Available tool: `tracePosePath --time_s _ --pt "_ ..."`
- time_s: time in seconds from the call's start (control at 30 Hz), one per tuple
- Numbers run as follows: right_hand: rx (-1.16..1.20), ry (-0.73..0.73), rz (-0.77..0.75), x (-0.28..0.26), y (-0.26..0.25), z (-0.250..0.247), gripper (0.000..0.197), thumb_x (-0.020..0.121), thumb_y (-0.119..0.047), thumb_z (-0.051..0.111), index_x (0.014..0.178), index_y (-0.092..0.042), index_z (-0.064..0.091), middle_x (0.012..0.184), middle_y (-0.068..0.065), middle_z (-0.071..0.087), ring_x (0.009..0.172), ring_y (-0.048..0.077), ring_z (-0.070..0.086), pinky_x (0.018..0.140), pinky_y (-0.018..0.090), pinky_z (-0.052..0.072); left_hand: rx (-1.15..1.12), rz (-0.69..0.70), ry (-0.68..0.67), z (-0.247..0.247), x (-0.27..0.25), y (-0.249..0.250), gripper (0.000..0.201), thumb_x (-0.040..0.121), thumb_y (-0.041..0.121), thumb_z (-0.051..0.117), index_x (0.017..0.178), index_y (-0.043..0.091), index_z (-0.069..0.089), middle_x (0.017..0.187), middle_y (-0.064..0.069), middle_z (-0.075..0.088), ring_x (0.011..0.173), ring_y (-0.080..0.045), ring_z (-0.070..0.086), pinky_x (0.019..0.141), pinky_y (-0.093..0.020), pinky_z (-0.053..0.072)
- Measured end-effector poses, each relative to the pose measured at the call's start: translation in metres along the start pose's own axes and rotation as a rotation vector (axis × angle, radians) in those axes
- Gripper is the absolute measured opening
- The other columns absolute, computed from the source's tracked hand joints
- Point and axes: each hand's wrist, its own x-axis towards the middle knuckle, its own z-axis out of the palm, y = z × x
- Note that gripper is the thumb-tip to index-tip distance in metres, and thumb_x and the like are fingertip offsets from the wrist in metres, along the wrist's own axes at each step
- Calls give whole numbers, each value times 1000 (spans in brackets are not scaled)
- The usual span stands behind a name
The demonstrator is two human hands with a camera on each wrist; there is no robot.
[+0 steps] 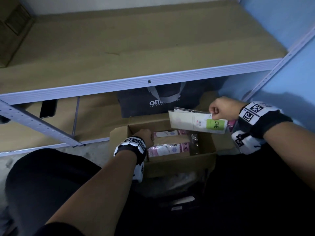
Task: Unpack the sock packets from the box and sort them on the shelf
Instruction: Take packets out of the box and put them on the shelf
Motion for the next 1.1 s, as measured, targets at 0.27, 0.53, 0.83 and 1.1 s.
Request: tracePosePath --time_s 0.27,0.53,0.83,1.1 --pt "55 -7 -25 5 20 -13 22 80 -11 67 64 -21 56 61 -5 55 56 10 46 55 24 36 200 7 -110 15 35 14 23 87 19 61 109 18 61 122 -10 57 110 -28 57 95 -36 49" --pt "91 -32 -34 15 48 -11 13 81 -13 67 70 -17 61 69 -1 63 62 9 54 55 20 38 423 73 -229 44 104 24 49 78 23 67 123 16 49 129 -11 52 111 -33 55 92 -39 49" --pt "167 -19 -46 25 73 -14 12 77 -19 71 71 -23 62 70 -4 64 66 12 59 68 33 50 554 137 -247 57 124 39 56 84 29 62 134 16 40 137 -13 43 122 -32 47 96 -52 45" --pt "194 13 -46 24 68 -21 17 78 -18 71 68 -25 58 69 -3 63 64 13 58 61 27 45 437 339 -14 22 113 23 57 93 16 45 145 21 24 126 -18 57 110 -34 59 91 -41 49"
